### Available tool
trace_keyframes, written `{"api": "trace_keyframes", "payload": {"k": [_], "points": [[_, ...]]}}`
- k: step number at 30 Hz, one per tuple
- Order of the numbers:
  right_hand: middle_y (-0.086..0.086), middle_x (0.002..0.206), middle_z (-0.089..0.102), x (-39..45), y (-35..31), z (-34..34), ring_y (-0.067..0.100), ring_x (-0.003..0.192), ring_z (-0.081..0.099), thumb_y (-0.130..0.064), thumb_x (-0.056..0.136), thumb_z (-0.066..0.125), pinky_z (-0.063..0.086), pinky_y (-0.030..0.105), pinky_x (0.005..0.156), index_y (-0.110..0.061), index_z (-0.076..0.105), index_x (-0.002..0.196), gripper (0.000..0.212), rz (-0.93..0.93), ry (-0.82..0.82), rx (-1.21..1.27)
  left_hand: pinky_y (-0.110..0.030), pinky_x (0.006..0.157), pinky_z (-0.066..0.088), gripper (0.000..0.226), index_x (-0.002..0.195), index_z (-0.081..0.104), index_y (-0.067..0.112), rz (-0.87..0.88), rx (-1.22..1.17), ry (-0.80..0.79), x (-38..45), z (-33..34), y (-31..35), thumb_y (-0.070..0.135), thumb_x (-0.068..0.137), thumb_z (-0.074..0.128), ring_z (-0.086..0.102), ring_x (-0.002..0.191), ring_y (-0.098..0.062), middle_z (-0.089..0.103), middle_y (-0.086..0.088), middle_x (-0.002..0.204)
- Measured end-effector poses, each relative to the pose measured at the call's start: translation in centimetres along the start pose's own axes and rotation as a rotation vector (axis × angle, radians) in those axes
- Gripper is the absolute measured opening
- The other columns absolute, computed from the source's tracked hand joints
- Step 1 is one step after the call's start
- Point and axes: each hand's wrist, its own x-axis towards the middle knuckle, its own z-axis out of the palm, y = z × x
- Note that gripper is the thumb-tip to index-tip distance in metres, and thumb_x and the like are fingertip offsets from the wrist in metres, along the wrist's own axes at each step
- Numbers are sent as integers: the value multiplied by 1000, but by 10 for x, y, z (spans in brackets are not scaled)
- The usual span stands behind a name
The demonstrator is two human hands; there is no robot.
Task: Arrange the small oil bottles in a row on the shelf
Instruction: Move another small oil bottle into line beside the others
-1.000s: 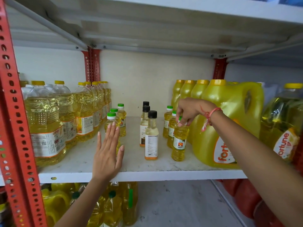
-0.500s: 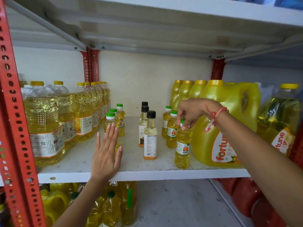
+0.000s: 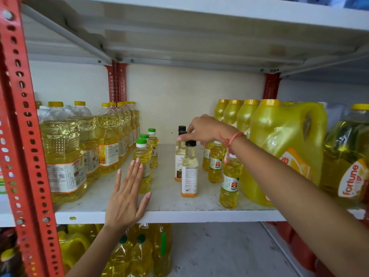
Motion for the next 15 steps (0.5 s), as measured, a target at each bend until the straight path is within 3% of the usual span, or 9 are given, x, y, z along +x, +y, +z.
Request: {"api": "trace_keyframes", "payload": {"k": [3,8,11,15], "points": [[7,76,60,11,-11,10,25,62,62,-56,83,59,55,33,76,-6,65,88,51,8,50,-98,-48,124,-1,77,154,20,1,-5,2,3,0,-1,1,55,100,12,12,152,-26,16,-17,164],[13,94,69,24,-10,7,24,61,67,-26,80,74,61,32,74,-4,72,103,32,-16,-76,31,-47,124,-2,76,155,19,1,-10,17,2,-1,1,-1,54,101,13,10,153,-24,15,-17,164],[6,91,68,28,-8,1,13,56,64,-19,78,76,56,18,61,-9,73,107,31,-38,-150,75,-47,124,-3,76,155,19,2,-8,24,-3,0,2,-1,54,101,13,8,153,-24,16,-16,164],[3,86,67,30,-9,1,7,50,63,-17,77,77,54,14,59,-9,71,113,37,-58,-146,68,-47,124,-2,75,155,19,2,-9,23,-7,-1,2,-1,54,101,14,8,153,-23,16,-16,164]]}}
